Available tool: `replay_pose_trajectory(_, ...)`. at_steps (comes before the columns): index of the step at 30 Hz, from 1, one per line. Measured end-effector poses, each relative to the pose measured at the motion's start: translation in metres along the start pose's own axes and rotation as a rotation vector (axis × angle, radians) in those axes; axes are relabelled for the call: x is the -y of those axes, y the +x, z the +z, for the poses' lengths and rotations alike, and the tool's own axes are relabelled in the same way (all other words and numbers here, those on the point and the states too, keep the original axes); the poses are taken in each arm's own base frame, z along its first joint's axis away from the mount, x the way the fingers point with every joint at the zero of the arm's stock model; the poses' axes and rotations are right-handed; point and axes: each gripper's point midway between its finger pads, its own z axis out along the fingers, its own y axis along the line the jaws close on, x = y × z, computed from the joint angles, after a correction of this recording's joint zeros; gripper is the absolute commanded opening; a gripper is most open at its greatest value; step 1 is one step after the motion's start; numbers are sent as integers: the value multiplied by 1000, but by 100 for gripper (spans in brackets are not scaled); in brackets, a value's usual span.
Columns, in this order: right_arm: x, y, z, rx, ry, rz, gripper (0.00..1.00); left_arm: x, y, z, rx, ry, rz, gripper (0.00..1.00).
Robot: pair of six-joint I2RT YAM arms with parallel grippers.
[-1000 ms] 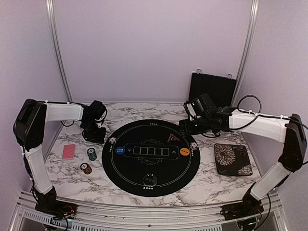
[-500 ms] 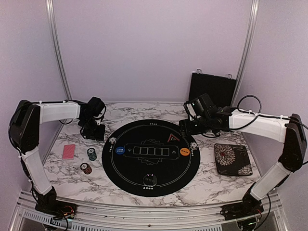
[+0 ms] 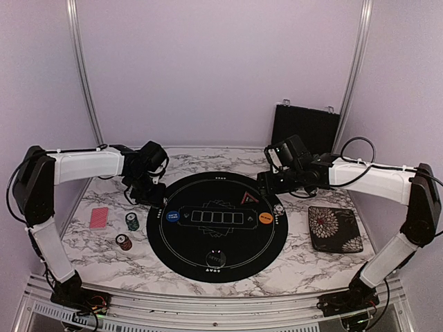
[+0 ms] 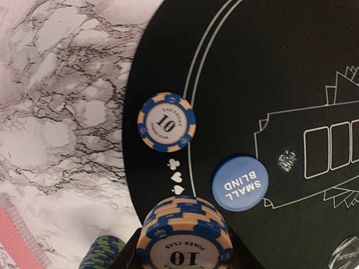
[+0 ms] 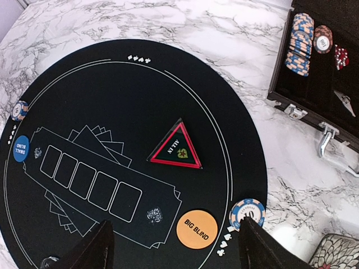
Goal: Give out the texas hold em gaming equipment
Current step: Place the pile of poker chips at the dealer area.
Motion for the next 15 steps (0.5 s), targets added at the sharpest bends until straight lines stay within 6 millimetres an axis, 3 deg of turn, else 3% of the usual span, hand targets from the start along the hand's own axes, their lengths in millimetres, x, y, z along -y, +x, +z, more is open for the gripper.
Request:
replay_pose_trajectory(9,13,12,7,-23,25,14,74,47,16,-14,18,45,52,31)
replay_pose_trajectory(15,22,23,11,-44,49,19,74,80,37,-17,9,70,101,31)
